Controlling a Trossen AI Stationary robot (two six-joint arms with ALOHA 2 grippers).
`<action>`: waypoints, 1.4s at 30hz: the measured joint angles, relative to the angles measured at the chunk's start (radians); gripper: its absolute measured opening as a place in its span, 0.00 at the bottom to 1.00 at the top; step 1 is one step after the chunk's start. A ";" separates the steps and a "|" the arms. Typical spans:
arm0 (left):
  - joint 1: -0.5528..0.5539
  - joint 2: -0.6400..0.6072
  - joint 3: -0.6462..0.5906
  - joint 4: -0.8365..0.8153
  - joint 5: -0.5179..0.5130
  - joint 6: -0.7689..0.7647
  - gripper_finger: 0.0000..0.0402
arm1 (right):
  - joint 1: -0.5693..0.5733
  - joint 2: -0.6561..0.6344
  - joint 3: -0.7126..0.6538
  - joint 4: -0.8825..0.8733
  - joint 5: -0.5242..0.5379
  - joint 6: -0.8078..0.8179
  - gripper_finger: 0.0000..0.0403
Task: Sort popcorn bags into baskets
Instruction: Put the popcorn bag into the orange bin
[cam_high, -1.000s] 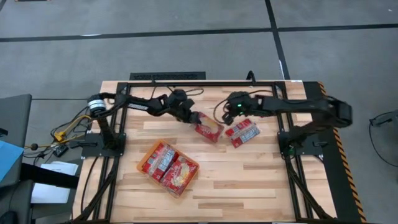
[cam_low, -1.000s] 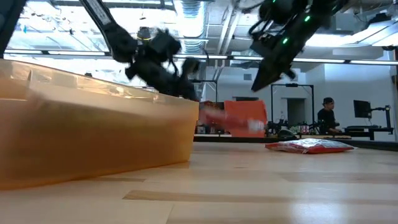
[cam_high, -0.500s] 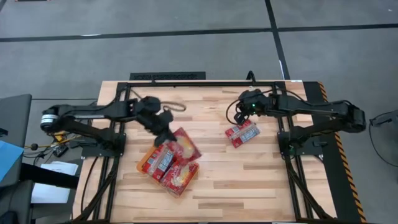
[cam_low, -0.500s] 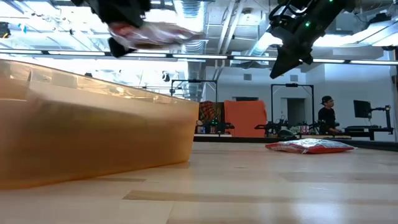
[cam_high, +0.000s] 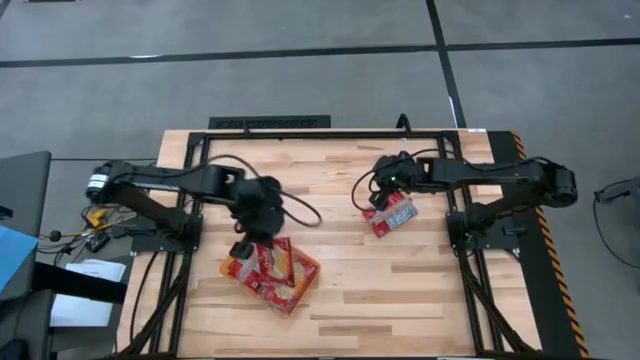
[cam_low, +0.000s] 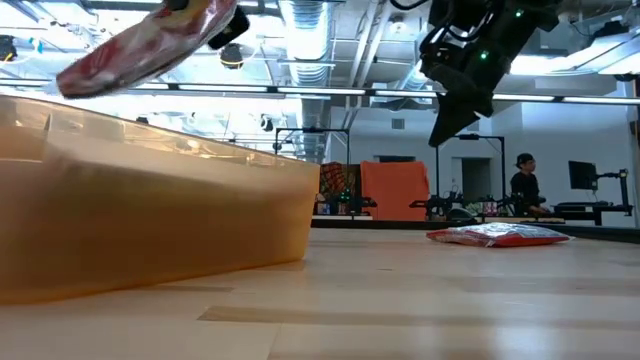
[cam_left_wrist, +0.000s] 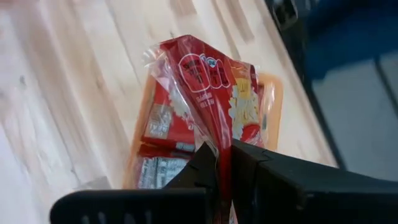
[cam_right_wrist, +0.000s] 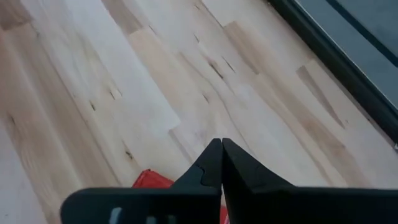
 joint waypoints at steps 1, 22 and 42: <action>-0.010 0.039 0.041 -0.035 -0.006 0.043 0.01 | 0.002 0.005 0.000 0.003 0.000 0.000 0.07; -0.069 0.404 0.294 -0.215 0.066 0.249 0.02 | 0.004 -0.004 0.001 -0.102 0.001 0.000 0.08; -0.115 0.404 0.274 -0.158 0.015 0.151 0.27 | 0.004 -0.004 0.001 -0.137 0.001 0.000 0.07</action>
